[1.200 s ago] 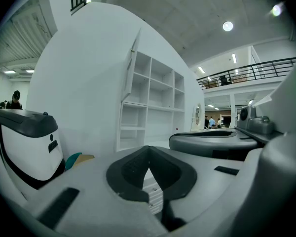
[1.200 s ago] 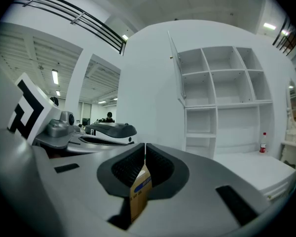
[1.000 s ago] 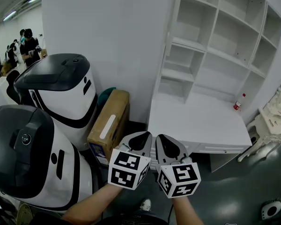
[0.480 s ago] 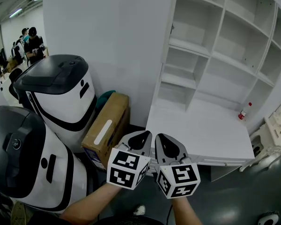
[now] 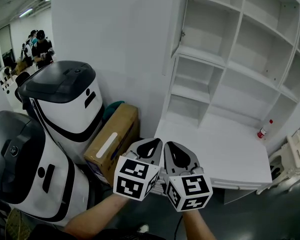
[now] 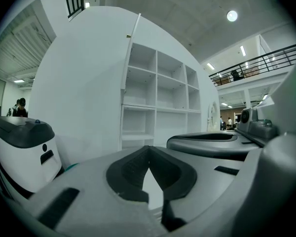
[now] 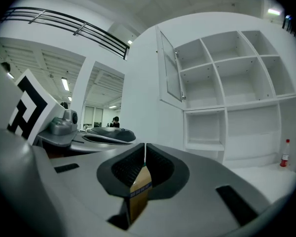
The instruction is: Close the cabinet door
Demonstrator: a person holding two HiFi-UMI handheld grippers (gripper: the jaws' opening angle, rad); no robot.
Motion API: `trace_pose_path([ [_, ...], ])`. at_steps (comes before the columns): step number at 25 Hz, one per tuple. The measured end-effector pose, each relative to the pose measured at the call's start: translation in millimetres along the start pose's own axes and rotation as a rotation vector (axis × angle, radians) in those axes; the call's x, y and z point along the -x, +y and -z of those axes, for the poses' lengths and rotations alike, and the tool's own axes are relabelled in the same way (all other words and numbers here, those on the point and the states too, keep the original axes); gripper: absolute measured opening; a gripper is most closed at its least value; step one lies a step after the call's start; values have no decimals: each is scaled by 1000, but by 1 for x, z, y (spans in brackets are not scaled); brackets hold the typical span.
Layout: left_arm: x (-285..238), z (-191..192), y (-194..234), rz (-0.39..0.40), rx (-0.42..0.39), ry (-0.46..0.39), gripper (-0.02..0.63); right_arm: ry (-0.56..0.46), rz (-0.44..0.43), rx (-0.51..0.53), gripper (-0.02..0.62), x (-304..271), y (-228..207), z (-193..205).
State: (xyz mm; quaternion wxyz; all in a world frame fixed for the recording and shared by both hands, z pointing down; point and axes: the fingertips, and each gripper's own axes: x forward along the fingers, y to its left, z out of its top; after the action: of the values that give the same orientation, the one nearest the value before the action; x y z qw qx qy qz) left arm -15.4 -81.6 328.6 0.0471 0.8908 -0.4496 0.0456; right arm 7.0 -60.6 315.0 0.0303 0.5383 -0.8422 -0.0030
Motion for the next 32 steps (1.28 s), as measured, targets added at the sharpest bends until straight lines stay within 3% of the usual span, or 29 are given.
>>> trace_pose_path([
  [9, -9, -19, 5, -35, 7, -8, 12, -29, -44, 20, 21, -9, -10, -21],
  [17, -18, -29, 24, -14, 20, -12, 12, -62, -25, 39, 21, -31, -13, -44],
  [32, -66, -67, 69, 143, -4, -45, 12, -103, 125, 69, 21, -94, -30, -87],
])
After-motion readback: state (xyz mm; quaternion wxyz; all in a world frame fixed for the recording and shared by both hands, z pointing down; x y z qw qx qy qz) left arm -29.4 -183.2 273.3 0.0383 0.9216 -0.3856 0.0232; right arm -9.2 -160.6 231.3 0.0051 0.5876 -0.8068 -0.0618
